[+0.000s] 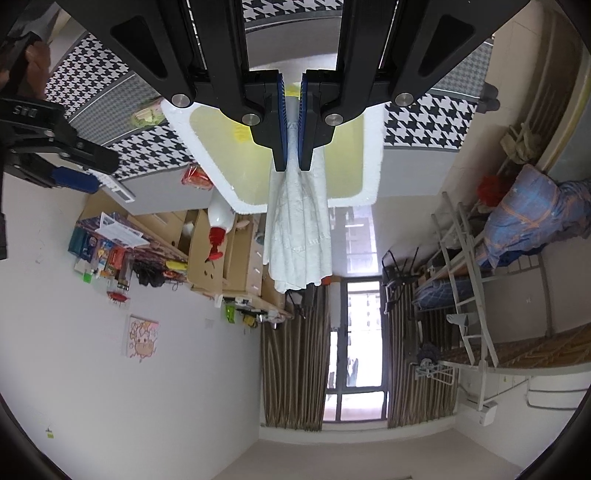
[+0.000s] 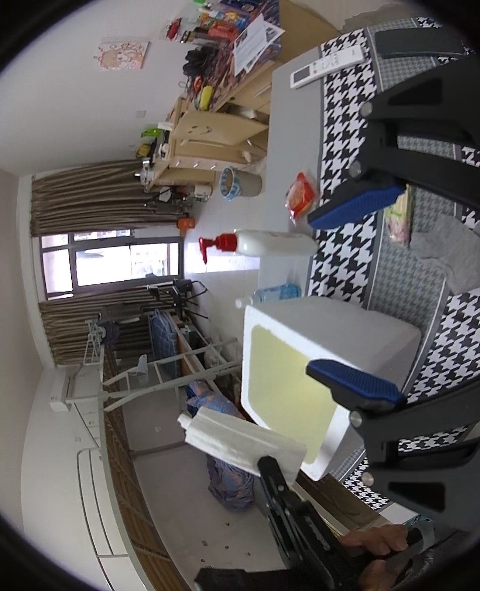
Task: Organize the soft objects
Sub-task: 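Lower the white tissues into the foam box and open the left tool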
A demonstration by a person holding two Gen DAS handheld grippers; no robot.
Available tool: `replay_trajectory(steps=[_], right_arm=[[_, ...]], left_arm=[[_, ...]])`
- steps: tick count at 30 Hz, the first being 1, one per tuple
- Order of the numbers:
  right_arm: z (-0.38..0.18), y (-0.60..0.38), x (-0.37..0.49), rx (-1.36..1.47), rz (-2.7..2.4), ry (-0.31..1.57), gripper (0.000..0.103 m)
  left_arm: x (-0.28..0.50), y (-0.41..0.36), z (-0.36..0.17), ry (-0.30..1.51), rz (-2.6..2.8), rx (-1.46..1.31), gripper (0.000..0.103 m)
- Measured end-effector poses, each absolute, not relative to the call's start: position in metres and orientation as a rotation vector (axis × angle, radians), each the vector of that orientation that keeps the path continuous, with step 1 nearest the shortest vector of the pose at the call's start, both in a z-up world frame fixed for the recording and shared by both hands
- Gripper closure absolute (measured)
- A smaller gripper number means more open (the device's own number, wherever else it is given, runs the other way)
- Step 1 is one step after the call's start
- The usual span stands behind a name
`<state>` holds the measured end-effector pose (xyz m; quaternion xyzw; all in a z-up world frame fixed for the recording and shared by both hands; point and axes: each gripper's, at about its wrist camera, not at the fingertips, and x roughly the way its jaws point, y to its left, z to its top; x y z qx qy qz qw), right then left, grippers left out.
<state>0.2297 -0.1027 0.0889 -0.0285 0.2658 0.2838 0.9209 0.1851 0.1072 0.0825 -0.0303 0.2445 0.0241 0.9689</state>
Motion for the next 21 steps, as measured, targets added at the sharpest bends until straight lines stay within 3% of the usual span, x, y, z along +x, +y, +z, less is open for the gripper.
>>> replay_trajectory(steps=[10,14,19,21], right_arm=[[0.080,-0.119,0.225,-0.050,0.560,0.553,0.027],[0.078,-0.121,0.224,-0.053,0.552,0.554,0.027],[0.076,-0.125,0.225,-0.043,0.542,0.562,0.027],[0.076,-0.128,0.224,-0.038,0.543,0.562,0.027]], left_arm=[[0.206,0.101,0.073,0.537,0.043,-0.056,0.098],[0.213,0.096,0.069,0.561,0.039,-0.042,0.091],[0.213,0.095,0.068,0.555,0.049,-0.049,0.028],[0.211,0.093,0.068,0.539,0.033,-0.042,0.018]])
